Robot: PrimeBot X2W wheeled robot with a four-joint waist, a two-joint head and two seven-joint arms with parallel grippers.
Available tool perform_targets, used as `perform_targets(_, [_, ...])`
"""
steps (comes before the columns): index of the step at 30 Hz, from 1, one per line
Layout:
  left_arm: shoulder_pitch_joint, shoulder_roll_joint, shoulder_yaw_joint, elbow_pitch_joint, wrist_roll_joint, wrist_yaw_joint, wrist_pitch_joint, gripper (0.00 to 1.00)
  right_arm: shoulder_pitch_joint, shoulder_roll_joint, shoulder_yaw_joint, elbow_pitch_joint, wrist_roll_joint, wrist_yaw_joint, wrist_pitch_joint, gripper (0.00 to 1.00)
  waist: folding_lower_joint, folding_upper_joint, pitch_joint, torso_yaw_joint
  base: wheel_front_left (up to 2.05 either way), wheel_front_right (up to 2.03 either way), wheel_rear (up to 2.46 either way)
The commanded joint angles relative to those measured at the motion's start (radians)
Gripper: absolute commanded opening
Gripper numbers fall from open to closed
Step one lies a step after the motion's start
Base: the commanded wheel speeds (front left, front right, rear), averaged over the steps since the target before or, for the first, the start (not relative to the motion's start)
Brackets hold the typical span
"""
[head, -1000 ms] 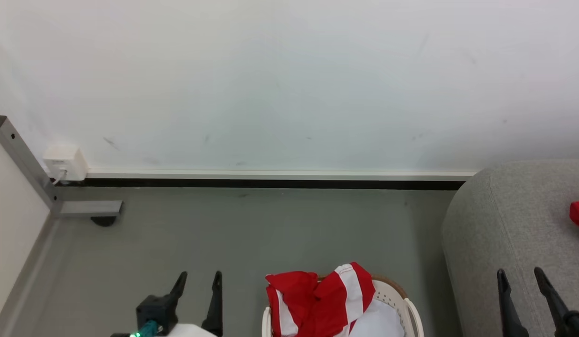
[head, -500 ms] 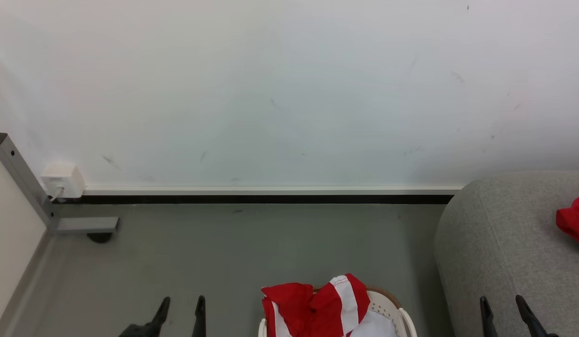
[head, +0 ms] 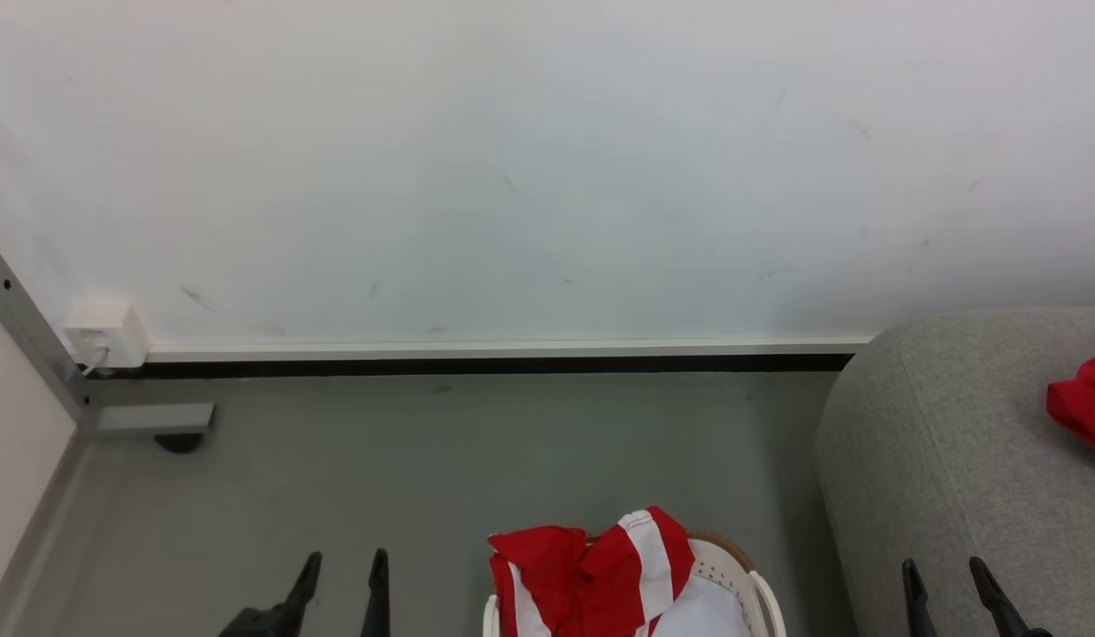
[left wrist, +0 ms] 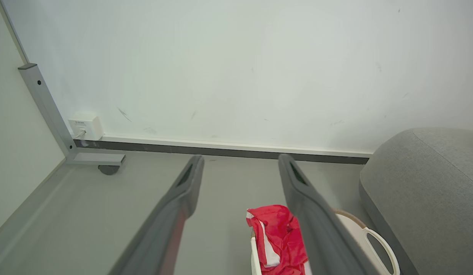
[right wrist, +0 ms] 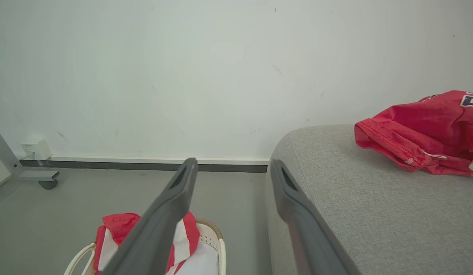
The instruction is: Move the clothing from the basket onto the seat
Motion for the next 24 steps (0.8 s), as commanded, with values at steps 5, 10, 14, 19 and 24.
perform_targets(5, [-0.001, -0.016, 0.022, 0.004, 0.033, -0.017, -0.001, 1.00, -0.018, -0.002, 0.006, 0.001, 0.002, -0.002, 0.000, 1.00, 0.0000, 0.0000, 0.011, -0.015, 0.00, 0.00, 0.00])
perform_targets(10, [-0.029, -0.032, 0.013, 0.016, 0.057, -0.035, -0.001, 1.00, -0.049, -0.010, 0.025, -0.008, 0.013, -0.002, 0.000, 1.00, 0.0000, 0.0000, 0.046, -0.048, 0.00, 0.00, 0.00])
perform_targets(14, [-0.077, -0.045, -0.013, 0.045, 0.067, -0.043, -0.001, 1.00, -0.091, -0.021, 0.055, -0.025, 0.025, -0.002, 0.000, 1.00, 0.0000, 0.0000, 0.101, -0.090, 0.00, 0.00, 0.00])
perform_targets(19, [-0.220, -0.053, -0.090, 0.125, 0.078, -0.038, -0.001, 1.00, -0.167, -0.040, 0.079, -0.069, 0.053, -0.002, 0.000, 1.00, 0.0000, 0.0000, 0.230, -0.150, 0.00, 0.00, 0.00])
perform_targets(24, [-0.407, -0.054, -0.209, 0.261, 0.052, -0.007, 0.025, 1.00, -0.251, -0.056, 0.098, -0.107, 0.079, -0.002, 0.000, 1.00, 0.0000, 0.0000, 0.356, -0.210, 0.00, 0.00, 0.00])
